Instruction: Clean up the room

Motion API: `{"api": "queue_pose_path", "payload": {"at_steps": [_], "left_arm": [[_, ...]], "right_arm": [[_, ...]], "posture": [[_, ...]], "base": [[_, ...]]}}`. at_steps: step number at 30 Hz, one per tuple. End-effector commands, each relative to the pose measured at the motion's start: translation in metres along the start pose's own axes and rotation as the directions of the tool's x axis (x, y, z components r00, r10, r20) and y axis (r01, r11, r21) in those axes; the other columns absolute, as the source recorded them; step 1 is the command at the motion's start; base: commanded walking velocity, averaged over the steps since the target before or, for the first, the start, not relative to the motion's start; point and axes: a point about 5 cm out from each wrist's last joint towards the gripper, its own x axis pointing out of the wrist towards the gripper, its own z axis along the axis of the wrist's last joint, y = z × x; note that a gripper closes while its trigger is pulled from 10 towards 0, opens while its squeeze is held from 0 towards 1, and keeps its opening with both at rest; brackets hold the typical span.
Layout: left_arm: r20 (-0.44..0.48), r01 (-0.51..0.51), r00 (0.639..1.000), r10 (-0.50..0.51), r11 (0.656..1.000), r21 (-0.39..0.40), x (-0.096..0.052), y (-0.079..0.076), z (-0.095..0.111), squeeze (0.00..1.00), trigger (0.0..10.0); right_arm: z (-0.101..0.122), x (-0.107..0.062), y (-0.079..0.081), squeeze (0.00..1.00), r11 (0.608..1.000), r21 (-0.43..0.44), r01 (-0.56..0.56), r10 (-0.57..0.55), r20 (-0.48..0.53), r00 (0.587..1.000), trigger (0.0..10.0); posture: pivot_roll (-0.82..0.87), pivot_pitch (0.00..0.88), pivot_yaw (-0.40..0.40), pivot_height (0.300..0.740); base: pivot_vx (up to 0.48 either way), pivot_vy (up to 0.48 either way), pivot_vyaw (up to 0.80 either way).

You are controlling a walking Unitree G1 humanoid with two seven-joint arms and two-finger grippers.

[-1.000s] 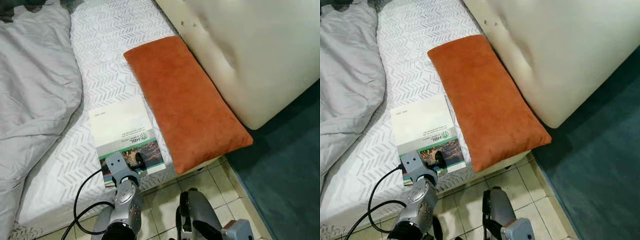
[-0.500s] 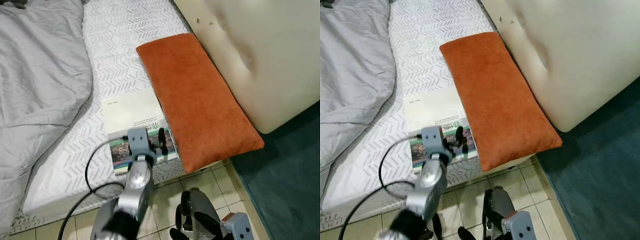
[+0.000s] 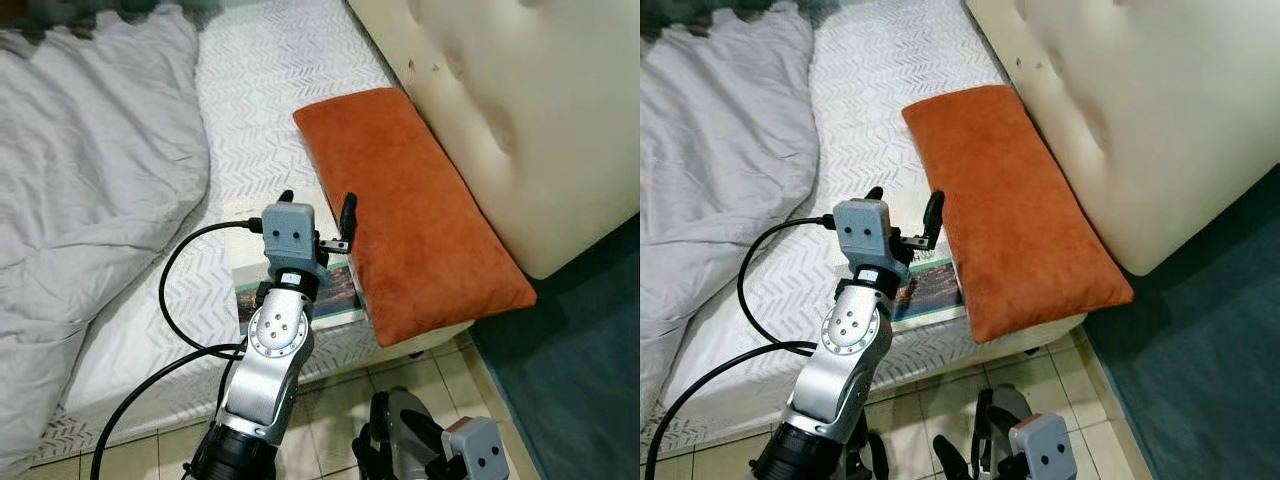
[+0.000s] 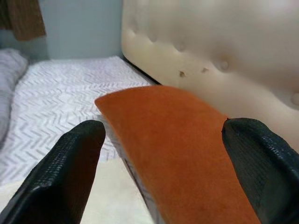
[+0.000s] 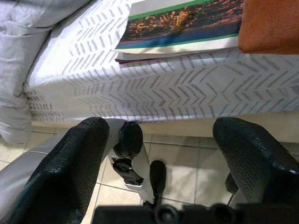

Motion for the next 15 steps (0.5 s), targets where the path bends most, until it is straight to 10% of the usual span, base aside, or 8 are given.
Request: {"api": "queue_pose_path", "payload": {"at_steps": [1, 15], "left_arm": [[0.018, 0.025, 1.000, -0.025, 1.000, 0.004, -0.0007, -0.0055, 0.0049, 0.00, 10.0], [0.018, 0.025, 1.000, -0.025, 1.000, 0.004, -0.0007, -0.0055, 0.0049, 0.00, 10.0]], "right_arm": [[-0.0079, -0.0030, 0.0020, 0.00, 1.000, 0.014, 0.007, -0.007, -0.033, 0.999, 10.0], [-0.0079, -0.0030, 0.0020, 0.00, 1.000, 0.014, 0.007, -0.007, -0.033, 0.999, 10.0]], "posture": [[-0.21, 0.279, -0.006, 0.618], [-0.21, 0.279, -0.006, 0.618]], "base": [[0.000, 0.000, 0.00], [0.000, 0.000, 0.00]]}}
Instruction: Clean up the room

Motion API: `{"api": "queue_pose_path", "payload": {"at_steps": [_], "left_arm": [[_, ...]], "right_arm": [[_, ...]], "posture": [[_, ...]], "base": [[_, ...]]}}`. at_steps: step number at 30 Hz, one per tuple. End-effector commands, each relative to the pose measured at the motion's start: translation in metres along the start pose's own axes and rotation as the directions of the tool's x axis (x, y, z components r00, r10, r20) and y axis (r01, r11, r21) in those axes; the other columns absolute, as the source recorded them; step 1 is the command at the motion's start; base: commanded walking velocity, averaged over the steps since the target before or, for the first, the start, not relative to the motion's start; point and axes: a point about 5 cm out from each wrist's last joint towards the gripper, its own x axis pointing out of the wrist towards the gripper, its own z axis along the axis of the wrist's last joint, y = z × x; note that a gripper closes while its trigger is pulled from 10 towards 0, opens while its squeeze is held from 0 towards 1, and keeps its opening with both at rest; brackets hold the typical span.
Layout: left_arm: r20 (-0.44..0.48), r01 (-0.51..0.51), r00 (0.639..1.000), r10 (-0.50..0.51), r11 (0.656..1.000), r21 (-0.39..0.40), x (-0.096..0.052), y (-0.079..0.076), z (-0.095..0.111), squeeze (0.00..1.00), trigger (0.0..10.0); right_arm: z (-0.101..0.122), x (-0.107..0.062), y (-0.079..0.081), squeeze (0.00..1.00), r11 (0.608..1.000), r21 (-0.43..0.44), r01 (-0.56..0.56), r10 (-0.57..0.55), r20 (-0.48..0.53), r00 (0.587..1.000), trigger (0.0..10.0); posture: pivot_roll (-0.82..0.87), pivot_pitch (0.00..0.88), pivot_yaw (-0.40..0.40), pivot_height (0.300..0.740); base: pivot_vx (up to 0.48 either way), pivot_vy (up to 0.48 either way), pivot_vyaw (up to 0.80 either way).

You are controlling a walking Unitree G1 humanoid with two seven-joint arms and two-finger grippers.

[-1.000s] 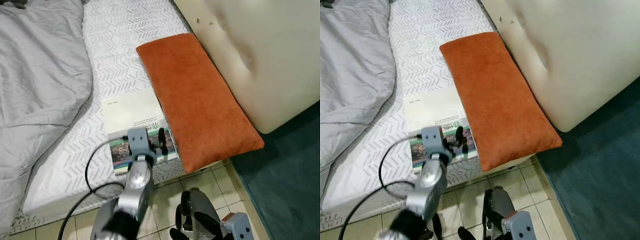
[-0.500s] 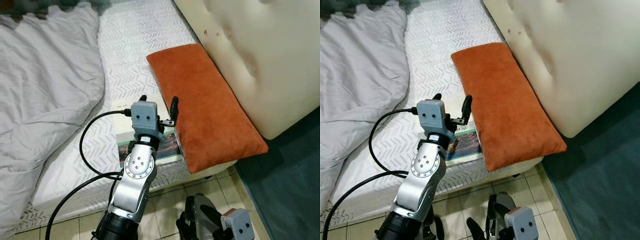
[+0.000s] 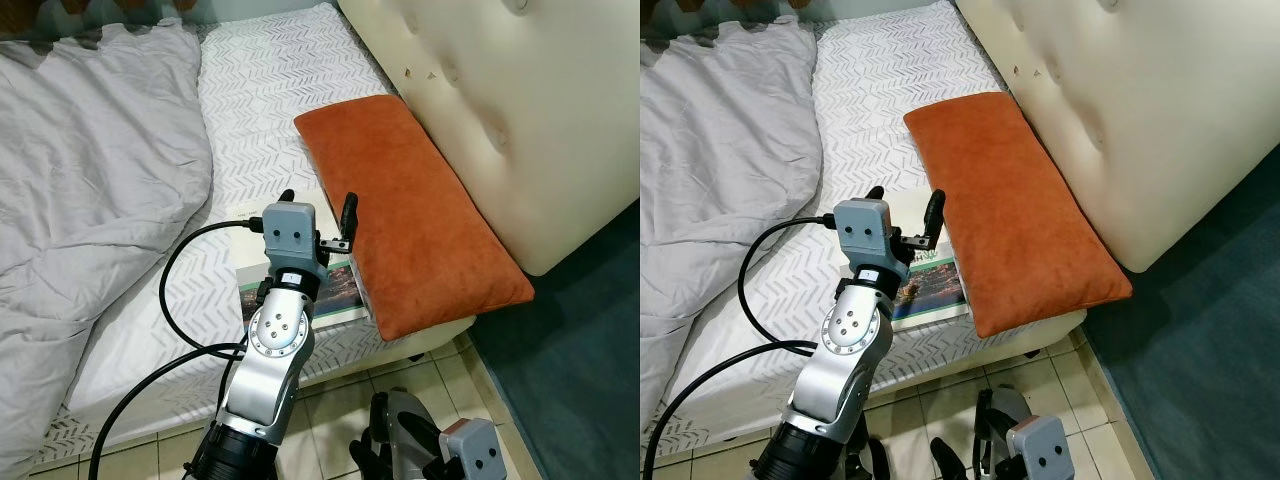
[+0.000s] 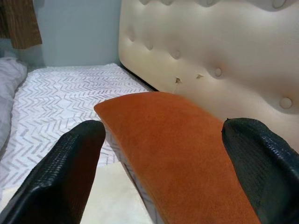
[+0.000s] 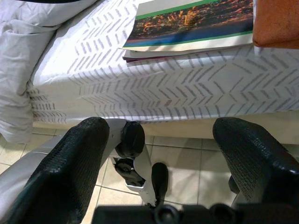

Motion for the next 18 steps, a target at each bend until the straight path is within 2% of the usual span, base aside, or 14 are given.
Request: {"api": "queue_pose_path", "payload": {"at_steps": [1, 9, 10, 11, 12, 13, 14, 15, 16, 18], "left_arm": [[0.018, 0.021, 1.000, -0.021, 1.000, 0.004, -0.001, -0.005, 0.005, 0.00, 10.0], [0.018, 0.021, 1.000, -0.021, 1.000, 0.004, -0.001, -0.005, 0.005, 0.00, 10.0], [-0.022, 0.022, 1.000, -0.021, 0.997, 0.069, -0.013, 0.009, 0.001, 0.00, 10.0], [-0.271, -0.131, 0.948, 0.168, 0.980, 0.149, -0.051, 0.068, -0.057, 0.00, 10.0], [-0.271, -0.131, 0.948, 0.168, 0.980, 0.149, -0.051, 0.068, -0.057, 0.00, 10.0], [-0.429, -0.244, 0.847, 0.314, 0.946, 0.212, -0.091, 0.111, -0.091, 0.00, 10.0], [-0.514, -0.313, 0.755, 0.407, 0.913, 0.263, -0.123, 0.136, -0.110, 0.00, 10.0], [-0.514, -0.313, 0.755, 0.407, 0.913, 0.263, -0.123, 0.136, -0.110, 0.00, 10.0], [-0.549, -0.352, 0.700, 0.457, 0.889, 0.292, -0.139, 0.149, -0.118, 0.00, 10.0], [-0.539, -0.335, 0.708, 0.455, 0.890, 0.310, -0.138, 0.150, -0.117, 0.00, 10.0]], "right_arm": [[-0.007, -0.003, 0.001, 0.00, 1.000, 0.013, 0.009, -0.009, -0.031, 0.999, 10.0], [-0.007, -0.003, 0.001, 0.00, 1.000, 0.013, 0.009, -0.009, -0.031, 0.999, 10.0], [-0.011, -0.001, -0.008, 0.00, 0.997, 0.004, 0.084, -0.083, -0.009, 0.996, 10.0], [-0.001, 0.027, -0.056, 0.00, 0.963, -0.018, 0.268, -0.265, 0.103, 0.959, 10.0], [-0.001, 0.027, -0.056, 0.00, 0.963, -0.018, 0.268, -0.265, 0.103, 0.959, 10.0], [0.013, 0.045, -0.088, 0.00, 0.923, 0.012, 0.385, -0.380, 0.186, 0.906, 10.0], [0.023, 0.057, -0.106, 0.00, 0.894, 0.050, 0.445, -0.444, 0.236, 0.865, 10.0], [0.023, 0.057, -0.106, 0.00, 0.894, 0.050, 0.445, -0.444, 0.236, 0.865, 10.0], [0.029, 0.063, -0.113, 0.00, 0.883, 0.068, 0.464, -0.465, 0.256, 0.847, 10.0], [0.029, 0.065, -0.112, 0.00, 0.888, 0.067, 0.456, -0.457, 0.255, 0.852, 10.0]], "posture": [[-0.21, 0.279, -0.006, 0.618], [-0.21, 0.279, -0.006, 0.618], [-0.19, 0.245, -0.004, 0.618], [-0.04, 0.000, 0.013, 0.618], [-0.04, 0.000, 0.013, 0.618], [-0.04, 0.000, 0.012, 0.618], [-0.04, 0.000, 0.012, 0.618], [-0.04, 0.000, 0.012, 0.618], [-0.04, 0.000, 0.011, 0.618], [-0.04, 0.000, 0.010, 0.618]], "base": [[0.000, 0.000, 0.00], [0.000, 0.000, 0.00], [0.000, 0.000, 0.00], [0.000, 0.000, 0.00], [0.000, 0.000, 0.00], [0.000, 0.000, 0.00], [0.000, 0.000, 0.00], [0.000, 0.000, 0.00], [0.000, 0.000, 0.00], [0.000, 0.000, 0.00]]}}
